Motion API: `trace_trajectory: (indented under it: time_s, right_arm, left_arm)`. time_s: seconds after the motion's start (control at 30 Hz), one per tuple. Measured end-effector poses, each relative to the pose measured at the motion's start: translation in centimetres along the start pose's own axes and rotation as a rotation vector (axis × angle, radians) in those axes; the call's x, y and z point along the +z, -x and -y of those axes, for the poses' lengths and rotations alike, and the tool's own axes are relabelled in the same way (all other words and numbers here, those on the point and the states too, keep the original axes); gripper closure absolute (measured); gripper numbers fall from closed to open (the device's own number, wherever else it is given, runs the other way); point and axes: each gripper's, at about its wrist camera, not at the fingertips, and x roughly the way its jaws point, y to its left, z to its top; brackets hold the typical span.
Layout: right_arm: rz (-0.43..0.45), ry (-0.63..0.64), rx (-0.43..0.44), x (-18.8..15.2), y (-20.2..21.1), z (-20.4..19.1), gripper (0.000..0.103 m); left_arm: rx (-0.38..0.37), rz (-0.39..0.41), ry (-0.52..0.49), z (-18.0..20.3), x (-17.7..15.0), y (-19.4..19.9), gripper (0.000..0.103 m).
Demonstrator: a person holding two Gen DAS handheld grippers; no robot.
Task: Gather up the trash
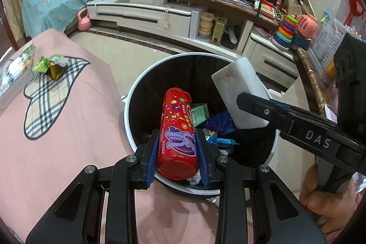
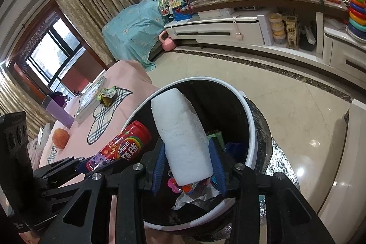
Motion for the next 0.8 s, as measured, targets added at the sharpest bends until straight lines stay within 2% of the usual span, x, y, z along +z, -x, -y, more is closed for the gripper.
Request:
trace_trajectory:
  time_s: [0.1,0.13,0.2,0.23,0.33,0.4,0.6,0.7,0.8]
  right_arm:
    - [0.007,-0.006,0.011,0.1,0.4,0.0,0.058]
    - [0.008,-0.006,0.016,0.1,0.5,0.0,0.056]
    - [0.014,-0.007,0.028,0.0,0.9,-0.1,0.038]
    - [0.02,-0.007,0.029,-0.1,1.1,-0.3,0.036]
    - [0.037,-0.007,0.033,-0.3,1.9,-0.6,0.034]
    - [0.052,-0.009,0.038,-0.6,2.6,-0.9,0.03]
    - [0.087,-0.016,0.051,-2.2,4.4,-1.9,0.01]
    - [0.097,-0.019,0.056,-3.5,5.1,-2.5,0.006]
    - [0.101,-0.01,0.048,-5.2,5.8,-3.5,0.003]
  left_arm:
    - [0.009,0.02,0.003,-0.1,-0.2,0.6,0.052]
    - [0.012,0.029,0.002,-0.1,-0.3,1.0,0.052]
    - [0.008,0.038,0.006,-0.3,-0.5,1.5,0.049]
    - [0.01,0.046,0.008,-0.4,-0.7,2.0,0.048]
    - [0.025,0.068,0.012,-0.8,-1.3,3.2,0.041]
    - [0.028,0.08,0.025,-1.3,-2.0,3.9,0.035]
    - [0.024,0.089,0.099,-3.1,-4.8,5.7,0.026]
    - [0.022,0.105,0.143,-4.1,-6.8,6.9,0.026]
    - [0.039,0.157,0.17,-4.9,-8.8,8.8,0.025]
